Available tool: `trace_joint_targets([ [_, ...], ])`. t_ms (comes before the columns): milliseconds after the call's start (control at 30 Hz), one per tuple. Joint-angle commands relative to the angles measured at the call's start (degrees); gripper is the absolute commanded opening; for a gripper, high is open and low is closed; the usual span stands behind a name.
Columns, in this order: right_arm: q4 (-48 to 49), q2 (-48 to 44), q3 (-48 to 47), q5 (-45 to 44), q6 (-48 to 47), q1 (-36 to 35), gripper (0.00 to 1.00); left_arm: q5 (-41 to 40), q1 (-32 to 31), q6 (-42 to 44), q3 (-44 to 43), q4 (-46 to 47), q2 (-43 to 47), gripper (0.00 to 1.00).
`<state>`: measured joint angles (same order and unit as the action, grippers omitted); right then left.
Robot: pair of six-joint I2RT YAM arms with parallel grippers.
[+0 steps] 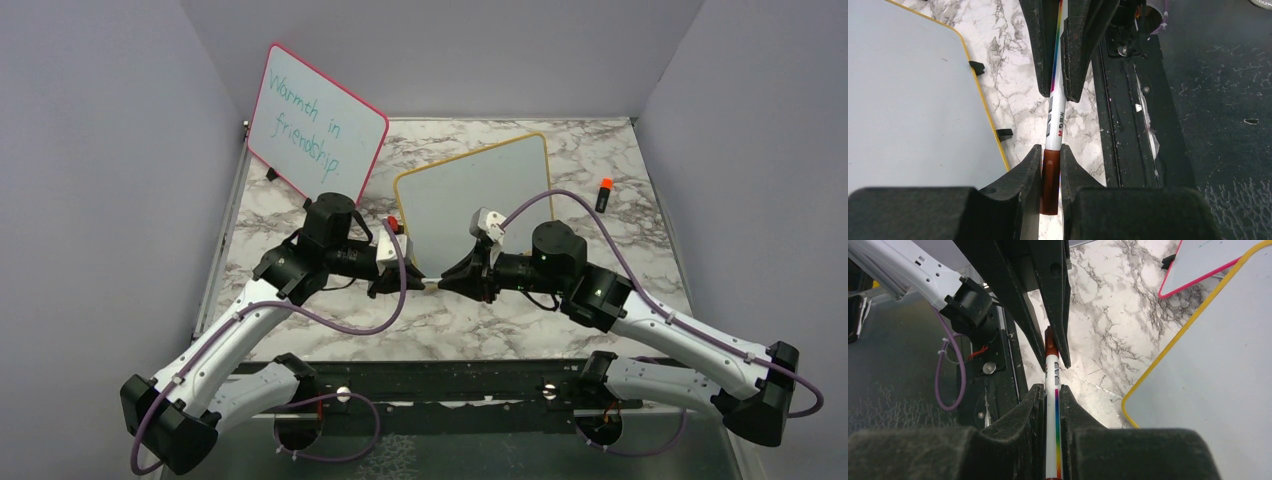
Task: Write a sentence on the whiteboard
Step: Open the whiteboard marker at the center of the board.
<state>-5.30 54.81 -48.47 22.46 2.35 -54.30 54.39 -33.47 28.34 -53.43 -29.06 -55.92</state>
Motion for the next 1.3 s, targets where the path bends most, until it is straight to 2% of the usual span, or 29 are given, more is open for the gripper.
trace_joint_targets([
  [0, -1.45, -1.73, -0.13, 1.94, -0.88, -0.27, 0.0, -2.75, 1.22, -0.48, 0.86, 1.4, 1.0, 0.13],
  [467, -2.71, -2.21, -0.18, 3.44, -1.82, -0.28, 0.0, -3.68, 1.39, -0.21, 0.41, 0.23, 1.56, 0.32],
  [667, -2.65, -2.46, -0.12, 3.32, -1.82, -0.25, 0.01, -1.81, 1.39, -0.21, -0.07, 0.18, 0.85, 0.32],
  [733, -2.54, -2.42, -0.02, 3.65, -1.82, -0.28, 0.0, -0.63, 1.42, -0.26, -0.39, 0.15, 0.21, 0.3],
  [833, -2.61, -2.46, 0.14, 3.94, -1.82, -0.27, 0.0, 0.32, 1.39, -0.29, -0.87, 0.22, -0.82, 0.2],
  [967, -4.78, -3.56, -0.75, 4.03, -3.66, -0.28, 0.0, -3.07, 1.51, -0.14, -0.27, -0.09, -0.19, 0.0],
  [1267, -15.13, -8.99, -4.45, 3.41, -7.54, -0.28, 0.0, -6.13, 2.54, 0.44, 1.04, -0.21, 0.62, 0.0],
])
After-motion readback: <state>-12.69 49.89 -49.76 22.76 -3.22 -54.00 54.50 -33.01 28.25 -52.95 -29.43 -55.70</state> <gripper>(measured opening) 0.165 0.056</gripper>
